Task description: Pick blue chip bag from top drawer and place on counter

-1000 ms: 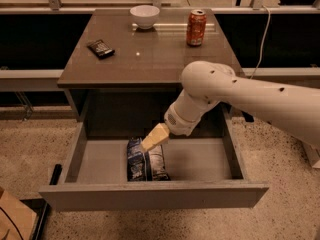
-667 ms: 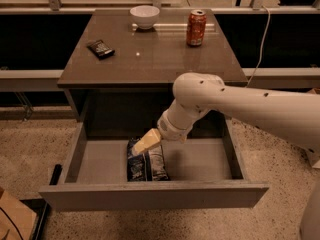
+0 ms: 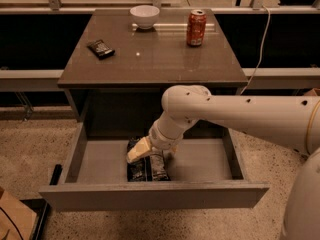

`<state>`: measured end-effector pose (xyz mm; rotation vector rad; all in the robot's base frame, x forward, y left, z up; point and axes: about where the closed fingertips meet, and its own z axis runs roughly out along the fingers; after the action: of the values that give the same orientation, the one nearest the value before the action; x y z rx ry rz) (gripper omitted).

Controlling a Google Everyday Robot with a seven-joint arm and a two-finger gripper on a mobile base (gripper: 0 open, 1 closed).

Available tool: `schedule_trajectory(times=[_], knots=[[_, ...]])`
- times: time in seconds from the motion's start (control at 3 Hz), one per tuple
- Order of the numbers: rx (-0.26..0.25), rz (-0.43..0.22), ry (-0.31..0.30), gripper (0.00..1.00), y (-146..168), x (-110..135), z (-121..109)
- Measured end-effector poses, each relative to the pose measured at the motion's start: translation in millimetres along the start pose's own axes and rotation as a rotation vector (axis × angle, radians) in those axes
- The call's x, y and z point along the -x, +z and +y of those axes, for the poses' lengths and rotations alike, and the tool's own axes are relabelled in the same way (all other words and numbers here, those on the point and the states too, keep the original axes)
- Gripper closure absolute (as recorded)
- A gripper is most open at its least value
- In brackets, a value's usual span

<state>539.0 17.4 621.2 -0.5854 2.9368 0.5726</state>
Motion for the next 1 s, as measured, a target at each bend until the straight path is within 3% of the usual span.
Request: schedule_trajectory(times=[0.33, 1.0], knots=[[-0.004, -0.006, 0.025, 0.38, -0.4, -2.5, 1.4], [0.018, -0.040, 0.010, 0.85, -28.3, -1.9, 9.4]])
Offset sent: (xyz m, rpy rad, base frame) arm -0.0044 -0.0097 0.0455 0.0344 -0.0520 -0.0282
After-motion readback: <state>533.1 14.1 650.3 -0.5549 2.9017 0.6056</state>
